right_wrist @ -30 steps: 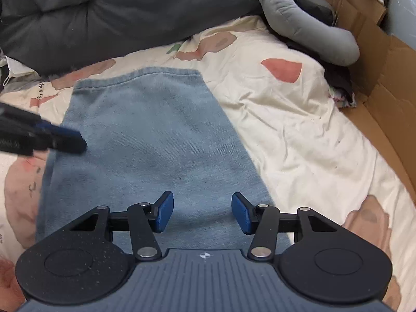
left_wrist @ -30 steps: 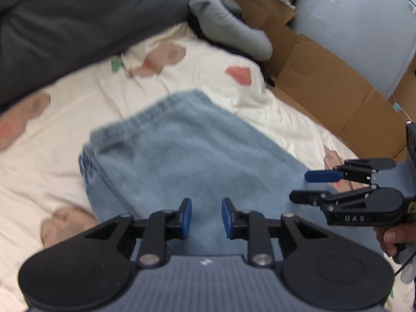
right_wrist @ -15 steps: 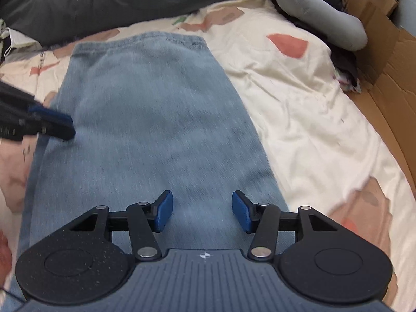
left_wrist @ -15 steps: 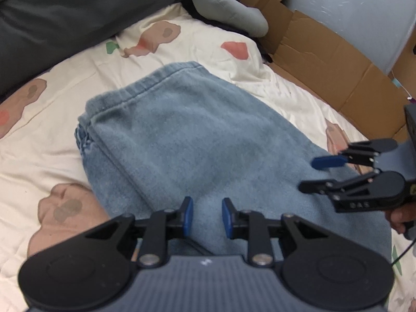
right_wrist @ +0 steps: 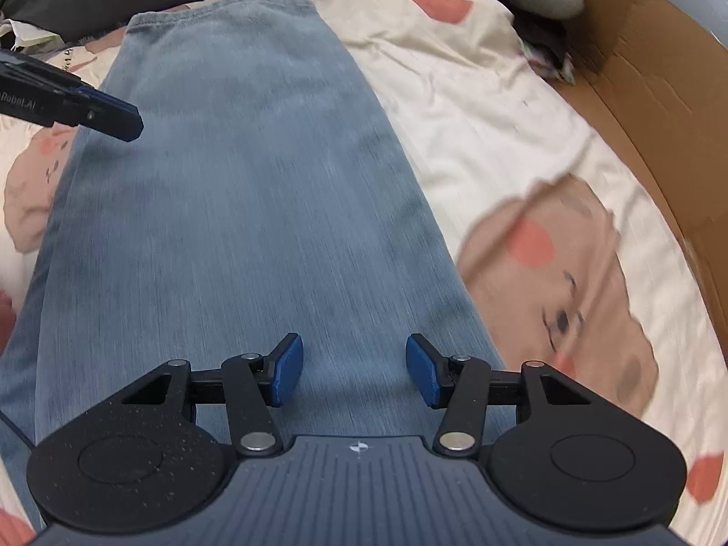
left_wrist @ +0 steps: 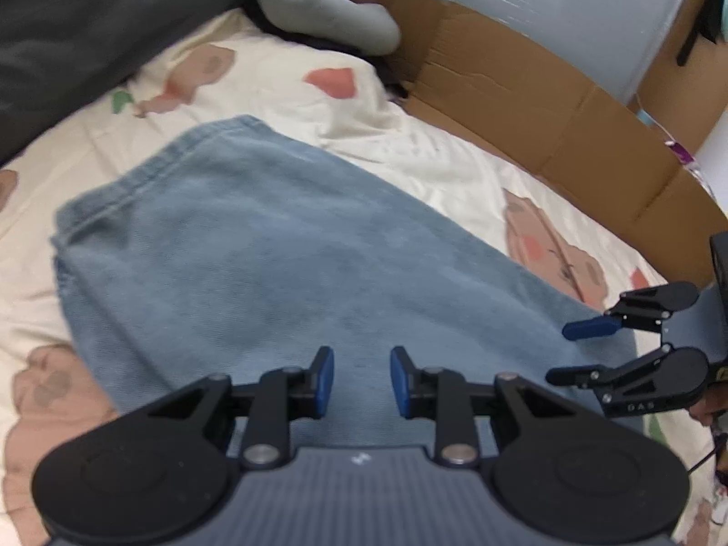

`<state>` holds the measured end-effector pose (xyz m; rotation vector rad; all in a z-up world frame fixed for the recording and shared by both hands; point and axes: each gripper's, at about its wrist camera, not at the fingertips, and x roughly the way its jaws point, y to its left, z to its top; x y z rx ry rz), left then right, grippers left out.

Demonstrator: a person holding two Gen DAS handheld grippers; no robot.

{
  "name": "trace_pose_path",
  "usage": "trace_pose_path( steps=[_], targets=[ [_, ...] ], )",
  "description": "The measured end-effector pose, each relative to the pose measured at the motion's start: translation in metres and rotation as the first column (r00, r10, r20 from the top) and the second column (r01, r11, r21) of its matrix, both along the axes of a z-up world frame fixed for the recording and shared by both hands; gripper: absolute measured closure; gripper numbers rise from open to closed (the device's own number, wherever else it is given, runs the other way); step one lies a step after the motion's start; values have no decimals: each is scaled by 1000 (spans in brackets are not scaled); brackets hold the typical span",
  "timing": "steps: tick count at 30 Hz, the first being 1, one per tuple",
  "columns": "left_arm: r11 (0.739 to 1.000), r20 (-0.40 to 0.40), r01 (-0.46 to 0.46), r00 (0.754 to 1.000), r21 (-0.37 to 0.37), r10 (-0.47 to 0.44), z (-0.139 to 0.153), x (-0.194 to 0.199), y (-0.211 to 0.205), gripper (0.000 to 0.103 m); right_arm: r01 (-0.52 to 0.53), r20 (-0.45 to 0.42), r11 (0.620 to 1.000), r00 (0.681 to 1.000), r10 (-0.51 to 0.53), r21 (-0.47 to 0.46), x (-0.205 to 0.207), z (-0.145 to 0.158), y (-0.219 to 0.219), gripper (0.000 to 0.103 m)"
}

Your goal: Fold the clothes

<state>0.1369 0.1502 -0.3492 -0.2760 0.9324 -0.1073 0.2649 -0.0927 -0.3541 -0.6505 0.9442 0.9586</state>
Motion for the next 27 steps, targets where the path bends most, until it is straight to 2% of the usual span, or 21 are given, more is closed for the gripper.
trace_pose_path(
  steps=[5,13,18,20,24,27],
  targets=[
    [998,-11,63,998,-18,-63,-2,-1,-15,71,4,-16,1000,1000,-5,-24,-1,2,-26,46],
    [994,-47,111,993,-16,-112,-5,-1,-35,69,4,-18,999,1000,-5,-50,-7,3,-69,46],
    [989,-51,143,989,25,-142,2,0,-49,47,50,12,999,999,-49,-10,-19,2,-90,46],
    [985,-60,168,984,44,-165,5,3,-56,43,71,23,997,997,-71,10,-24,2,-99,46],
    [963,-90,264,962,53,-258,8,11,-74,43,148,30,986,988,-150,79,-32,2,-117,46],
    [931,-114,362,928,50,-355,11,17,-93,43,222,31,963,973,-229,155,-34,0,-131,48]
  ],
)
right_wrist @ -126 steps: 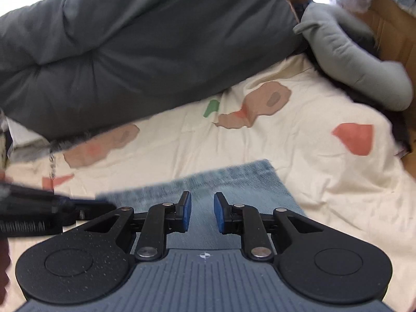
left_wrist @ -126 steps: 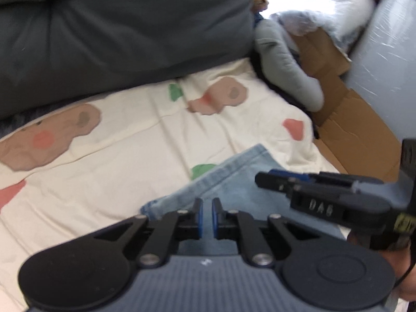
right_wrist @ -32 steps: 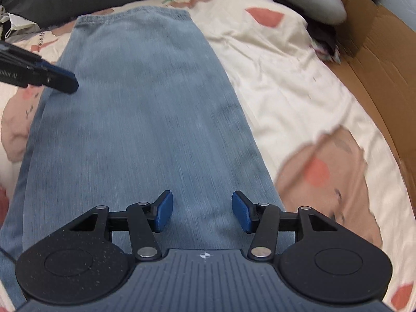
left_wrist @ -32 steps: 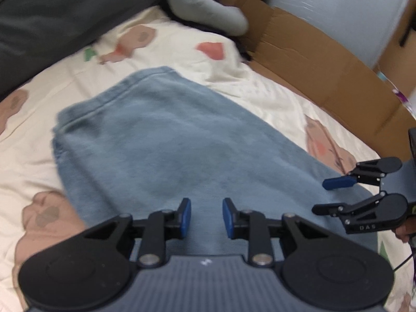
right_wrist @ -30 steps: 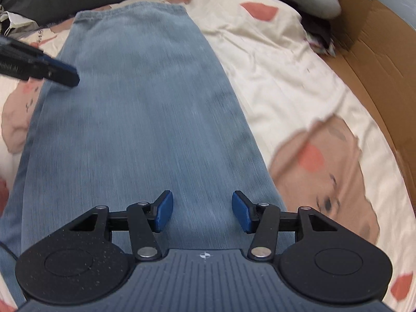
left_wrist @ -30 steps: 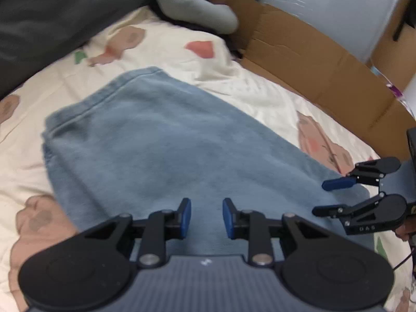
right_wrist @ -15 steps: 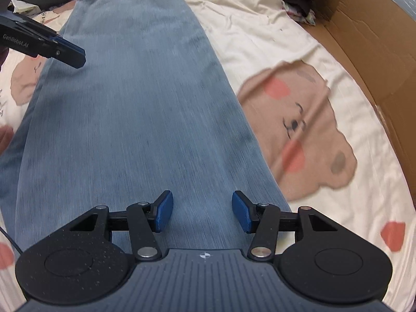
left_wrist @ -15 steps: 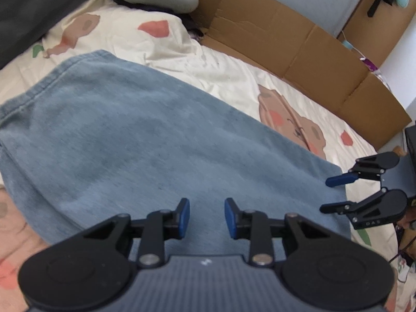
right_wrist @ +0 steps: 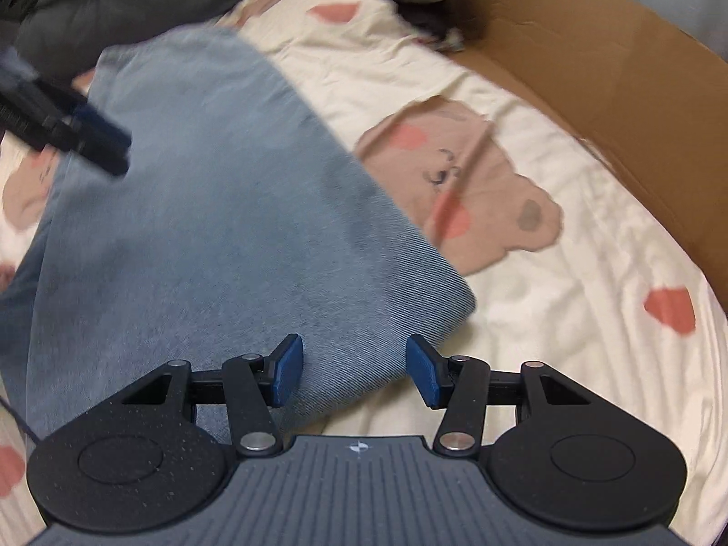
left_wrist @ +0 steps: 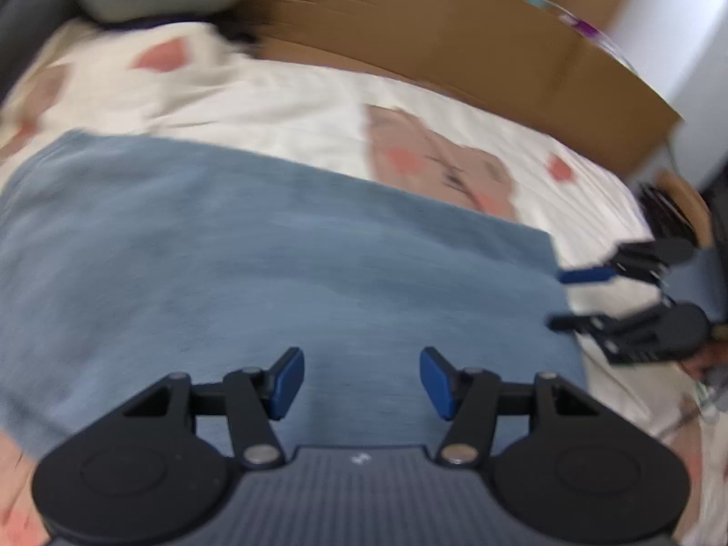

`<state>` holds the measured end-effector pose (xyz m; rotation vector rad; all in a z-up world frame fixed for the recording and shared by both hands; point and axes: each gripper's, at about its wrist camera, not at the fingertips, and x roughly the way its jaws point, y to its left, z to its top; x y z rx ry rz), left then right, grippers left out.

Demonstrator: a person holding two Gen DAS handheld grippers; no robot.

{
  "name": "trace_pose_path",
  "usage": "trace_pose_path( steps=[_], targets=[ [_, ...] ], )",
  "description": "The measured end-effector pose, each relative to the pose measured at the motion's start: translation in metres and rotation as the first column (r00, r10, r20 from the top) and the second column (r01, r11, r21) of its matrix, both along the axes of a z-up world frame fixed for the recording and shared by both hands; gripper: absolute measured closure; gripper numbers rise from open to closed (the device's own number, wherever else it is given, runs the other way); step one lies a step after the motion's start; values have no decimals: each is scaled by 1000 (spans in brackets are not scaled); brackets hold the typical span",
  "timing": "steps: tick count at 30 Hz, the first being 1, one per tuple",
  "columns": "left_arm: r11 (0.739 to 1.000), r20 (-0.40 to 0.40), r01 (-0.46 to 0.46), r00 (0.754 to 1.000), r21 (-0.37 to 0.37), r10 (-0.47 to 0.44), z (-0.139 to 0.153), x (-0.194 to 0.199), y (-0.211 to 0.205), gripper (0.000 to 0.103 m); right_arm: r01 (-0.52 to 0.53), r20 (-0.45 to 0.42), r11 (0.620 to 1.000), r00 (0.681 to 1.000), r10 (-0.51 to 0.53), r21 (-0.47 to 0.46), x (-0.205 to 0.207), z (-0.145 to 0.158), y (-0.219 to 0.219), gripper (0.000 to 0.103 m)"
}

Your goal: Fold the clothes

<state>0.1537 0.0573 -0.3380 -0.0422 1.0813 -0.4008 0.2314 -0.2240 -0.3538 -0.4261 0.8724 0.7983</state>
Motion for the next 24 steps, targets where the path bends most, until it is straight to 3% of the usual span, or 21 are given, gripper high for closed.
trace_pose_path(
  steps=[4,6,14,18,24],
  targets=[
    [996,-25,79,997,31,-78,-2,9,-23,45,136,-8,984,991,-136,117,7,-4,-18,64],
    [994,-45,97,994,45,-95,-5,17,-34,51,175,-18,972,984,-175,155,11,-5,-22,67],
    [967,-33,243,970,78,-241,-1,57,-83,66,193,12,966,980,-198,173,24,-10,-22,77],
    [957,-31,275,961,93,-273,-5,76,-105,83,210,11,960,976,-215,188,25,-11,-28,84],
    [954,-40,290,957,69,-288,-16,96,-131,91,201,21,949,977,-213,244,28,0,-28,89]
  ],
)
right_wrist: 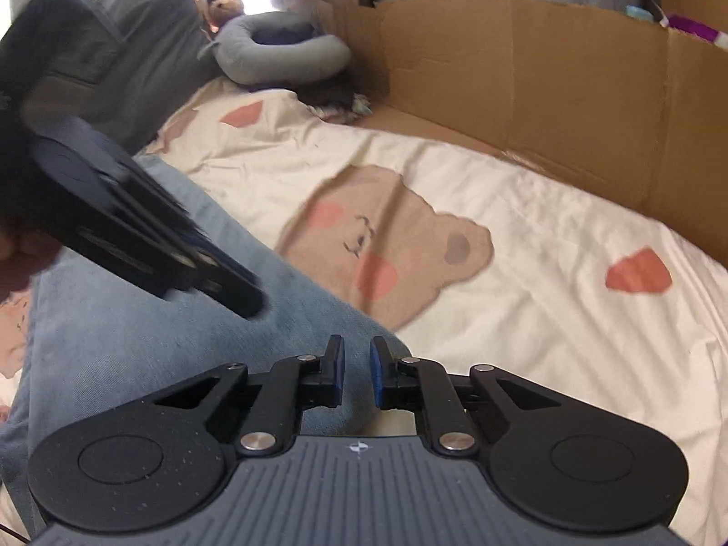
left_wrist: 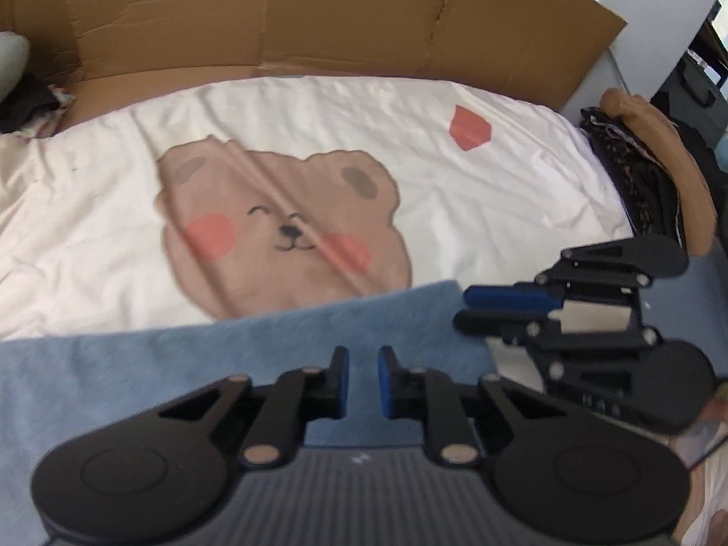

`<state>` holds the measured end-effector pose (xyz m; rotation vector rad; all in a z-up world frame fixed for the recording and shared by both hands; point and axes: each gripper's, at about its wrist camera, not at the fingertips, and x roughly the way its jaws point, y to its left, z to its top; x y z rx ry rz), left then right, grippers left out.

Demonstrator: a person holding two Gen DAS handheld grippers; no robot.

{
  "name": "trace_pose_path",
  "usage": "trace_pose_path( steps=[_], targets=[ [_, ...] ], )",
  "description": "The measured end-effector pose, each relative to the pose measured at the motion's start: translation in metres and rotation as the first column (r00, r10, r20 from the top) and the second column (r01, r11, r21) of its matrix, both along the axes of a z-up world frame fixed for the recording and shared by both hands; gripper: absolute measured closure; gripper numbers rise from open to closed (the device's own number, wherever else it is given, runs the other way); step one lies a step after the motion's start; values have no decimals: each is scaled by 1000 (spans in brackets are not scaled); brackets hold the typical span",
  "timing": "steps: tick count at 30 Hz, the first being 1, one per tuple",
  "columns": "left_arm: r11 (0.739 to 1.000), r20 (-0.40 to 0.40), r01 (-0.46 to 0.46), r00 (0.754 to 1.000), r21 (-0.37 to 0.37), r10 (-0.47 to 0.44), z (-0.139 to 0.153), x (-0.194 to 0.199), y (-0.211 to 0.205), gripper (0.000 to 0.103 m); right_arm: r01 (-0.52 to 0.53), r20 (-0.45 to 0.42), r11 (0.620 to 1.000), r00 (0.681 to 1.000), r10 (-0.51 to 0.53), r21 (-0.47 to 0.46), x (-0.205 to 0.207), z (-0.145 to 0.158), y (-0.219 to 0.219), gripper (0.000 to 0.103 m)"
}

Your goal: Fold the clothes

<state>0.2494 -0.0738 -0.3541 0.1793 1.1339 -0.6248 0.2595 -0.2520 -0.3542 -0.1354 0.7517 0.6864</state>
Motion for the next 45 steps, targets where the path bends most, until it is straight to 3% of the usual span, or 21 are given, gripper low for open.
trace_pose_path(
  steps=[10,13,20,24,32,45],
  targets=[
    [1000,-27,-29,999,-9,29,-17,13,-14,91,11,-27,999,1000,-12,-31,16,-10,4,94],
    [998,-50,-65,997,-15,64,-28,16,-11,100,20,-51,999,998,-22,-29,20,-17,0,93],
    [996,-41,-84,996,-25,83,-27,12,-7,100,13,-74,999,997,-16,-41,24,-11,1,94],
    [997,-20,-69,997,-36,68,-17,2,-4,99,-28,-106,999,994,31,27,10,-6,-7,95],
    [1000,-42,-28,999,-8,28,-18,-23,9,97,-99,-130,994,986,102,36,-31,-12,-12,94],
    [998,-103,-44,994,37,47,-21,-55,55,97,-216,-159,976,963,218,27,-80,-11,-4,94]
  ],
)
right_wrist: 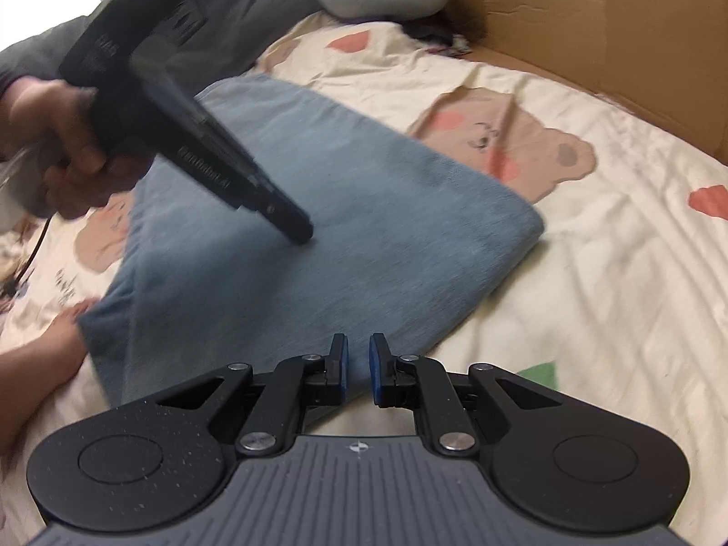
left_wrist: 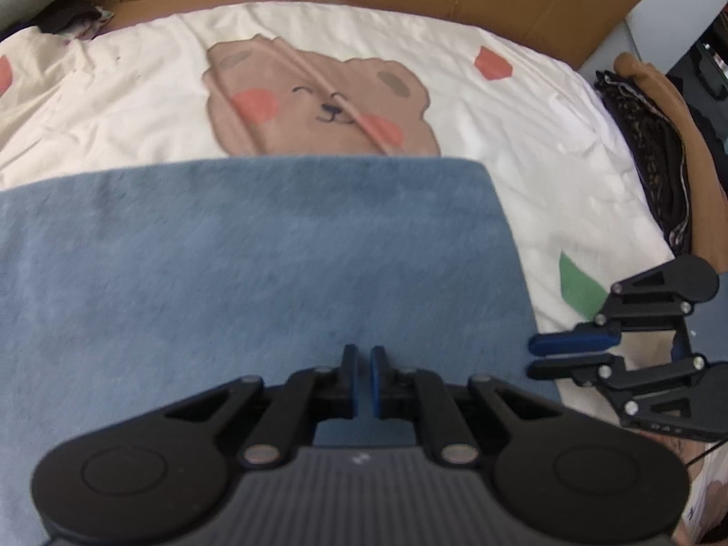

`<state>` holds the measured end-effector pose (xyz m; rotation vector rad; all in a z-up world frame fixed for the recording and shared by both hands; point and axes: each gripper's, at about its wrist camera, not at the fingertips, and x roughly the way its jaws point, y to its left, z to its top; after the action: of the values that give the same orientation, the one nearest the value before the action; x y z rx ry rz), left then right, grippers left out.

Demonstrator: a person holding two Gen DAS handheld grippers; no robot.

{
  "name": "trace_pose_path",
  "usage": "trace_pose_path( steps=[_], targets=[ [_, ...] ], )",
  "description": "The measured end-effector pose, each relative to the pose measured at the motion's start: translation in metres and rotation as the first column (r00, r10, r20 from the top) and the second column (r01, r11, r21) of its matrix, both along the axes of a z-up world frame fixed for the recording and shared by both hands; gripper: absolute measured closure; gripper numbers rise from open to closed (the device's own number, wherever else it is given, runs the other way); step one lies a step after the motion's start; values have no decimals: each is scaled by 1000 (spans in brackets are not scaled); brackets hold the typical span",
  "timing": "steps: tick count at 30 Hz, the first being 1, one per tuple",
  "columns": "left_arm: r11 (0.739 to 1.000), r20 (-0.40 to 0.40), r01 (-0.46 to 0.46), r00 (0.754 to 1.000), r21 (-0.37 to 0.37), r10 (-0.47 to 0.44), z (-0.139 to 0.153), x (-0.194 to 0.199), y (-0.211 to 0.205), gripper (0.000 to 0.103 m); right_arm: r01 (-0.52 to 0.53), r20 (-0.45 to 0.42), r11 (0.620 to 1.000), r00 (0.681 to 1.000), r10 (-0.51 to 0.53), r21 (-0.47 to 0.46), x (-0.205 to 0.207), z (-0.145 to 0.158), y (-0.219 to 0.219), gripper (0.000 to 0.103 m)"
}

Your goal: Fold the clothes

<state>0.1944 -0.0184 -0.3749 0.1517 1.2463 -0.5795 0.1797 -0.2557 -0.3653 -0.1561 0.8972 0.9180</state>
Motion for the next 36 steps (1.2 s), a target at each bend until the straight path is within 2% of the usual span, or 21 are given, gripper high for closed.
trace_pose_path(
  steps=[15,27,32,36],
  targets=[
    [999,-78,38,996,23,-36,5,-39,32,97,-91,-104,995,990,94,29,-64,10,4,94],
    [999,-159,42,986,1,-42,8,-62,45,97,-110,-128,992,985,118,63,-73,14,15,94],
    [999,-211,48,976,-16,-50,2,-71,48,96,-140,-120,990,983,141,9,-73,4,24,94],
    [998,-257,61,965,14,-56,-9,-78,49,98,-117,-140,993,983,115,-1,-73,1,25,93]
  ],
)
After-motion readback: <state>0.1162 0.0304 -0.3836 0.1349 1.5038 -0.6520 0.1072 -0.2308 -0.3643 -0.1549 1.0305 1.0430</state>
